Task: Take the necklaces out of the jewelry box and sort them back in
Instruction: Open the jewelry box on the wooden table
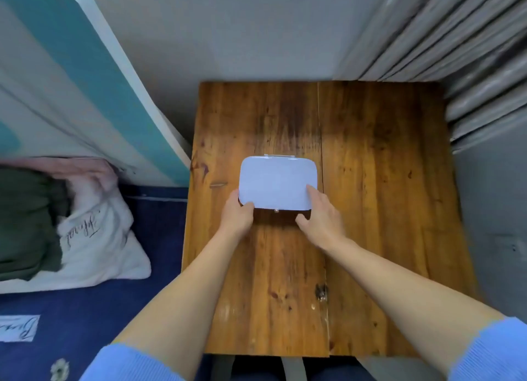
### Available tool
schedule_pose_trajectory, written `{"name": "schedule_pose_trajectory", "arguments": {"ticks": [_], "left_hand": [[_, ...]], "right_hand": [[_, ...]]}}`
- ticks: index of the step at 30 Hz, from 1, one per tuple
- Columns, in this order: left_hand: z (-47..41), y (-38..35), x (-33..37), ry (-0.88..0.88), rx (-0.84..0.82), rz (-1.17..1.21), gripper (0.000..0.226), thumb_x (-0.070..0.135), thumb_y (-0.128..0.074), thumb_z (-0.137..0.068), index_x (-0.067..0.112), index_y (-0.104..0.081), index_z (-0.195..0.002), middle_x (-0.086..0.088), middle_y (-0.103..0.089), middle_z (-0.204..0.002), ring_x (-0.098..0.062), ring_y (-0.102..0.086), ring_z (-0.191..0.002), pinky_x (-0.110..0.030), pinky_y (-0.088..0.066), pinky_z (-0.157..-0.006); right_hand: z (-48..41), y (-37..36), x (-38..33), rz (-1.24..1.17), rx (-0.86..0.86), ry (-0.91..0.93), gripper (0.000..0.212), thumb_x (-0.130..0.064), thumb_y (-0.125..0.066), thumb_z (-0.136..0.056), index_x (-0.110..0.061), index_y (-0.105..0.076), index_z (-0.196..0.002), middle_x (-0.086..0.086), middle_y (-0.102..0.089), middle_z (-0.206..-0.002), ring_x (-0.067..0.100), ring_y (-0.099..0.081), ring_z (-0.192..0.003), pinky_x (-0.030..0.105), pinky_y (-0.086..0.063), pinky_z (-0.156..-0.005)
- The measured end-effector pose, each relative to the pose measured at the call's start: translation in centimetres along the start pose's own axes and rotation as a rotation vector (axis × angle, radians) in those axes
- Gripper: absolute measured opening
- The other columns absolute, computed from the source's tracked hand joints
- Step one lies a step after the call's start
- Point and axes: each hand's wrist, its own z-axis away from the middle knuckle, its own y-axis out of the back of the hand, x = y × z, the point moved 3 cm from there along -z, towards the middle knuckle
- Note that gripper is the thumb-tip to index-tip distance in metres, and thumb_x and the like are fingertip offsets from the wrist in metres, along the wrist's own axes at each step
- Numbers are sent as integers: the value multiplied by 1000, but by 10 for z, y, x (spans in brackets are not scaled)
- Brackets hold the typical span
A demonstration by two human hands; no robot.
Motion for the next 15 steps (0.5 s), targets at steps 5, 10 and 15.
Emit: {"name": "schedule_pose_trajectory", "arguments": {"ticks": [5,10,15], "left_hand": [[-3,14,-7,7,-86,-84,39,21,-49,-98,18,-43,-137,-4,-51,-138,-23,-51,-121,-44,-47,-102],[-6,27,-9,38,-153,-135,31,21,-49,-97,16,-51,-128,-6,-58,-124,-25,-57,-109,-43,-51,-96],[-5,25,-11,9,-173,-160,26,19,-48,-96,12,-57,-120,-8,-61,-115,-24,-59,-104,-40,-54,-91]], "right_hand": [[21,0,0,321,12,0,59,-40,-63,-85,-25,-35,-136,4,-57,-109,25,-58,-92,32,-44,-66],[20,11,2,458,97,47,42,-44,-66,-84,-24,-51,-118,-1,-58,-96,18,-56,-82,26,-40,-55],[20,18,7,330,83,25,50,-40,-71,-81,-23,-49,-121,1,-57,-103,16,-57,-84,26,-53,-64]]}}
